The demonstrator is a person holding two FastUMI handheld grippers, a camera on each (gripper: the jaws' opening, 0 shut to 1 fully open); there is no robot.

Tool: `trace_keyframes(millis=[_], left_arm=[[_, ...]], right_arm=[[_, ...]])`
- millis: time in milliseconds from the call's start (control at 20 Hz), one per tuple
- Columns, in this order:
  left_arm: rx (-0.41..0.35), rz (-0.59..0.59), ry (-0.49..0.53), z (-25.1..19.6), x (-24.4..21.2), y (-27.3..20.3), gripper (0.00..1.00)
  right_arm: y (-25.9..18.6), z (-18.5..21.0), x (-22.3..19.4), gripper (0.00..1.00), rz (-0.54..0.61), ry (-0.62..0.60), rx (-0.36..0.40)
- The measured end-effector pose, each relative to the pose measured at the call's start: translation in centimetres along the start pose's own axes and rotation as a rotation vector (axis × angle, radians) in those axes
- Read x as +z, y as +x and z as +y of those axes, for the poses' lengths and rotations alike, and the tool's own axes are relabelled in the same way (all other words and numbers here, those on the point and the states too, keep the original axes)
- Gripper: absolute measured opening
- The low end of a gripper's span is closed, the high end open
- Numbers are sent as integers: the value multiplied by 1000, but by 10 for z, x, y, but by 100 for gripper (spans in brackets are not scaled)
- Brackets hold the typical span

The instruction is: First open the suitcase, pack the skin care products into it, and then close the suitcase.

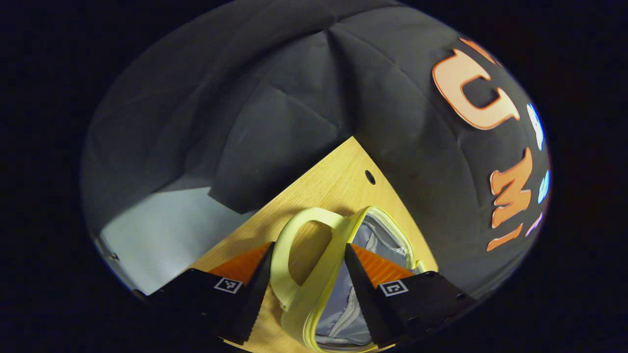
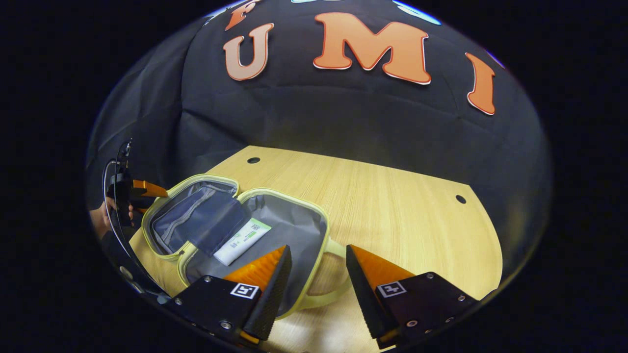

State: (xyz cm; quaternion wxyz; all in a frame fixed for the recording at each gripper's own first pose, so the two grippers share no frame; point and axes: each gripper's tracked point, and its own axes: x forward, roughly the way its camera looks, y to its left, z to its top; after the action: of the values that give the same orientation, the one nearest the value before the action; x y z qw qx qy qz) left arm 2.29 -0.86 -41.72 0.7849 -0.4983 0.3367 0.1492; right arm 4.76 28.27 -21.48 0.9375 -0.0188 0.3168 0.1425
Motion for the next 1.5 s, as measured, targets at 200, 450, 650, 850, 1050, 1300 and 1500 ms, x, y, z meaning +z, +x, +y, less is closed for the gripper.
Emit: trace_keyframes(millis=[200, 450, 650, 850, 1050, 1300, 1500], left_arm=[[-71, -78, -259, 10, 22, -3, 80], [-100, -25, -239, 14, 27, -2, 33], [-18, 48, -24, 16, 26, -9, 33], [38, 37, 47, 1, 20, -5, 7], [29, -31, 223, -42, 37, -40, 7], [-30, -124, 409, -126, 49, -88, 7], [-102, -169, 496, -200, 35, -122, 6]], right_arm=[[-10, -10, 3, 75, -13, -2, -25], [-18, -18, 8, 75, -29, -18, -43], [-22, -22, 16, 75, -56, -2, -48], [-27, -29, 22, 75, -83, -2, -55], [-35, -42, 31, 76, -122, -3, -67], [-40, -54, 39, 76, -170, -6, -71], [-44, -70, 41, 77, -192, -7, -61]])
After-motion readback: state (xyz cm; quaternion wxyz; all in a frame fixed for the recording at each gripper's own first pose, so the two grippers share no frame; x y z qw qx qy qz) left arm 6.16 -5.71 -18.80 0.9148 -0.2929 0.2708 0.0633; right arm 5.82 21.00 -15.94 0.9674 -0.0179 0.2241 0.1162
